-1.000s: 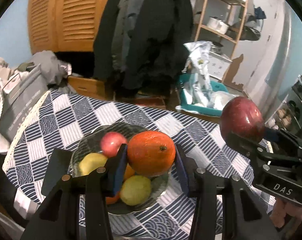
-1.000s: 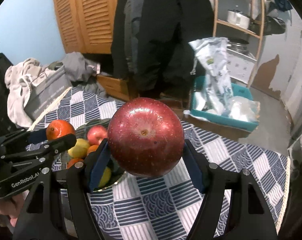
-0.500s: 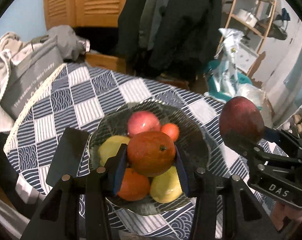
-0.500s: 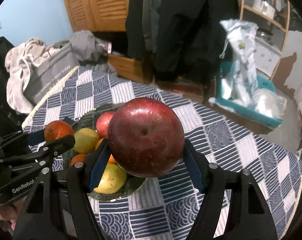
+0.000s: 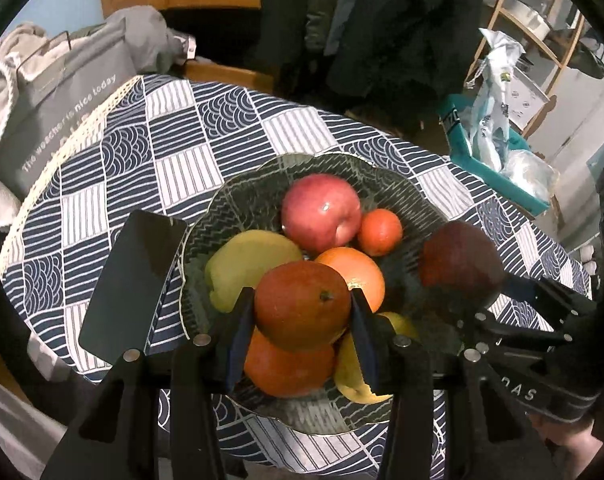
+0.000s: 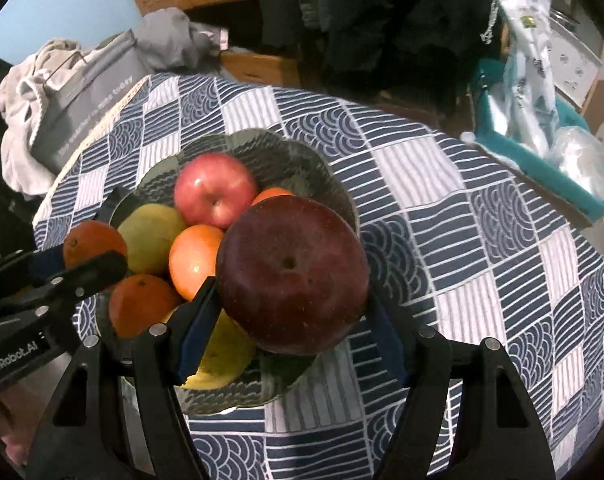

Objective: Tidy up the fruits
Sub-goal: 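Open the left tool over the bowl while the right tool releases the red apple into it, then withdraw both tools up and away from the filled bowl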

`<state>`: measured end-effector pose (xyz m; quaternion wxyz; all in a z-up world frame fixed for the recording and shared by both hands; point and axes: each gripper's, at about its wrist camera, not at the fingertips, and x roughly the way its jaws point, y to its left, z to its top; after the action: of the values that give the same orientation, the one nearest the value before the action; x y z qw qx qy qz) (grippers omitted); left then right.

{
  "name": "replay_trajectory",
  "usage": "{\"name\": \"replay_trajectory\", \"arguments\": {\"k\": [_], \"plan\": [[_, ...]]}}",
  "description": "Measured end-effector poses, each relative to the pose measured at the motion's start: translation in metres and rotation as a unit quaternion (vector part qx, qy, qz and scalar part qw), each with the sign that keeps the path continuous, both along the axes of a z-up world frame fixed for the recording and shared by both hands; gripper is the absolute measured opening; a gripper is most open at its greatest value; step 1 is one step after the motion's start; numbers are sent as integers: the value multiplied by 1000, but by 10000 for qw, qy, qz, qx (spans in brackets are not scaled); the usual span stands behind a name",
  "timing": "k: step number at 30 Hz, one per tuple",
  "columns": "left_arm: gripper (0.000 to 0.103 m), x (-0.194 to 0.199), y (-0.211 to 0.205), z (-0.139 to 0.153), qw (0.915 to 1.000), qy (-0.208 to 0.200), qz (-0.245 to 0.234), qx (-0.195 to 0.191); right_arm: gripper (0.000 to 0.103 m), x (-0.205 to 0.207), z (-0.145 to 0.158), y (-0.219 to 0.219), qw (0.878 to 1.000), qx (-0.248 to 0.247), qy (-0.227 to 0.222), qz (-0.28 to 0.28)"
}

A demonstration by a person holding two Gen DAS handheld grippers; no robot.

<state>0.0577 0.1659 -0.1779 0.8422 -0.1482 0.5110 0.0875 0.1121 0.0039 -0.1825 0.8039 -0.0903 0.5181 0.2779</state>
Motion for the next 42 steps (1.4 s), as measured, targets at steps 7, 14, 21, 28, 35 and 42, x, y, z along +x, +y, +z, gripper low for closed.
{"name": "replay_trajectory", "arguments": {"k": [7, 14, 21, 28, 35, 42], "plan": [[47, 2, 1, -9, 9999, 154, 51, -57, 73, 0, -4, 7, 9999, -76, 90, 103], [47, 4, -2, -14, 9997, 259, 20, -28, 73, 2, 17, -1, 9998, 77, -158, -20], [57, 6, -11, -10, 9997, 210, -94, 79, 73, 4, 36, -18, 9990, 254, -269, -260], [78, 5, -20, 11, 9993, -83, -138, 337, 76, 0, 57, -29, 9972, 268, -553, -415], [78, -2, -26, 35, 9985, -339, -222, 364, 77, -7, 81, -38, 9937, 105, -969, -562], [78, -12, -33, 68, 9963, -704, -277, 405, 77, -18, 110, -51, 9883, 184, -1335, -721]]}}
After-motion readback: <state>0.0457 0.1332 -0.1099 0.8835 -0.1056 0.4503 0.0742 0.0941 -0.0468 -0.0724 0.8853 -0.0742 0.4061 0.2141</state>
